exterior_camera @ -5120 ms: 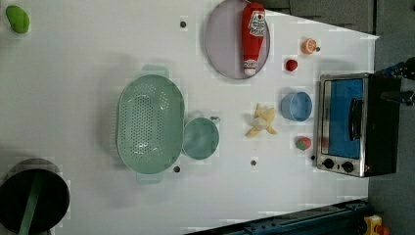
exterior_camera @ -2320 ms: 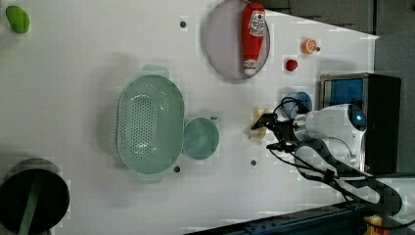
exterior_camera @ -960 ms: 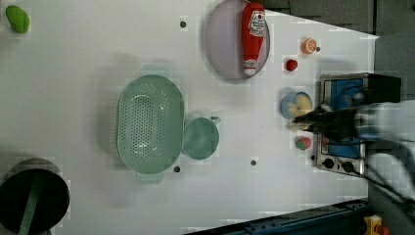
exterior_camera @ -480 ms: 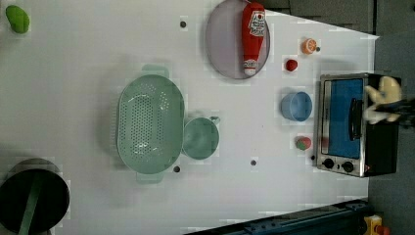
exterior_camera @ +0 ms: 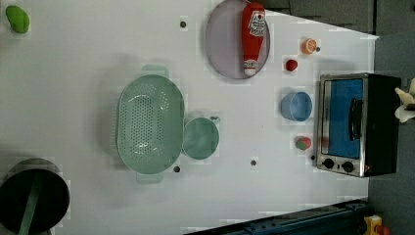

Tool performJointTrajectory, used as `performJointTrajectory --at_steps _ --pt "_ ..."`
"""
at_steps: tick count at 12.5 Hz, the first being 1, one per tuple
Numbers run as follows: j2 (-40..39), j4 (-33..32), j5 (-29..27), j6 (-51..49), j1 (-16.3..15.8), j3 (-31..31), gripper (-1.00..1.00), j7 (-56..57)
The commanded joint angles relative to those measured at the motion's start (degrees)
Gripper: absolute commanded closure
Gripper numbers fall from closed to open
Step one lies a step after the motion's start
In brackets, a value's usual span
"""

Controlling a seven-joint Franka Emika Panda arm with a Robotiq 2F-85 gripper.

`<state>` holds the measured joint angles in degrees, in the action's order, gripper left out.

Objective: Pick banana from table and place on oven.

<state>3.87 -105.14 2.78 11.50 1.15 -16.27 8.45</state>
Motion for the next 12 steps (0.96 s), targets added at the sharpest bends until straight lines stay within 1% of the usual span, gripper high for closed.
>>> performJointTrajectory --at_steps 1,3,5,8,9,12 --pt "-6.0 -0.7 0.5 4.8 1.8 -9.8 0.59 18.9" --pt "-10.0 -0.7 0.5 11.1 1.9 -14.7 0.59 28.8" --pt "-13.4 -0.6 -0.4 15.7 2.0 -18.3 0.59 36.0" --pt "-16.9 -0.5 -4.8 17.0 2.4 -20.2 0.59 37.6" --pt "-17.5 -0.5 -5.0 17.4 2.6 -20.2 0.50 37.7" --pt "-17.7 -0.2 -5.0 19.1 2.5 -20.1 -0.15 40.9"
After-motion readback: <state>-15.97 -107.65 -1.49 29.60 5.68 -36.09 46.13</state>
